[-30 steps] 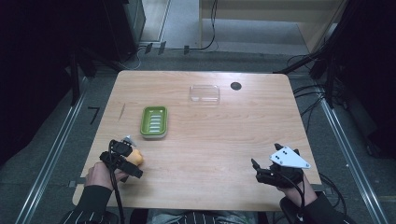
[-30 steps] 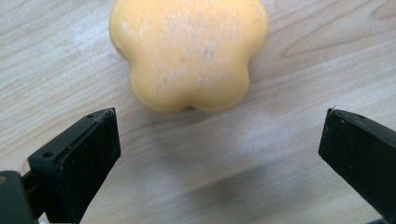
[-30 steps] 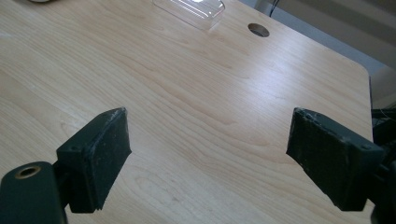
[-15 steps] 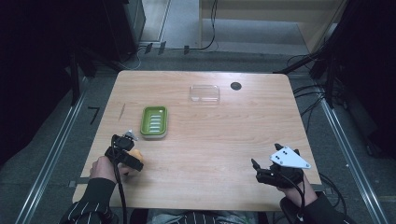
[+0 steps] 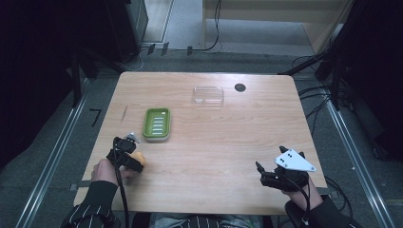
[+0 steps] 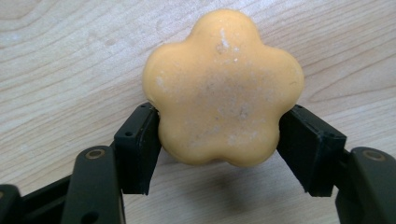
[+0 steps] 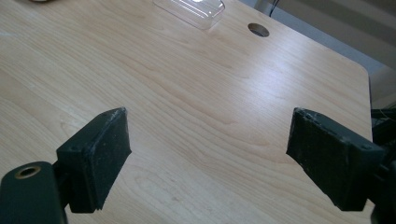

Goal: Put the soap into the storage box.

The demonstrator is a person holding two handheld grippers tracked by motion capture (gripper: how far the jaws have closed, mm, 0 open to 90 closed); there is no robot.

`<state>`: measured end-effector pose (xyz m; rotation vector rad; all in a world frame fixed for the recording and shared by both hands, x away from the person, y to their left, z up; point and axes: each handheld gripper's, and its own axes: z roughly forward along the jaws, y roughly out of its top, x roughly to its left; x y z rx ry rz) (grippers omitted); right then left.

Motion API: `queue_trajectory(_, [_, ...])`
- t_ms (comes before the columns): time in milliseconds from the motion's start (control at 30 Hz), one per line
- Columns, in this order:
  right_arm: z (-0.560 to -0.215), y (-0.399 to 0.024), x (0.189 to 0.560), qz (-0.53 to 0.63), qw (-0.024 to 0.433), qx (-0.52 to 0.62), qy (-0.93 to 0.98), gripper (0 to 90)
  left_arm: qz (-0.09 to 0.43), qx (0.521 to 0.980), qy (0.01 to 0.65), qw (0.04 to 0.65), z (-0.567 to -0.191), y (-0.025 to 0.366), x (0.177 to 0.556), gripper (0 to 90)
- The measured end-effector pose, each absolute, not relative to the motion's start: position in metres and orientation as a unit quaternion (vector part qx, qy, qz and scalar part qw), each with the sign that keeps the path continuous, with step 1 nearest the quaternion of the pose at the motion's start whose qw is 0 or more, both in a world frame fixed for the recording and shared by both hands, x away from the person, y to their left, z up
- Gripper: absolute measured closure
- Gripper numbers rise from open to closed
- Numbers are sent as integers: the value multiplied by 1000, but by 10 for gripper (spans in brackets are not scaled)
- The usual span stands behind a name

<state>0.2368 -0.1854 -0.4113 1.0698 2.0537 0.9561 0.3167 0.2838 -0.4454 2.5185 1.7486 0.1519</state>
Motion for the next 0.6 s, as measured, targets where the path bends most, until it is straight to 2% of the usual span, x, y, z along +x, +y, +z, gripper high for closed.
queue_trajectory(600, [-411, -186, 237, 363, 313, 406, 778, 137, 55, 832, 552, 32, -448, 283, 317, 394])
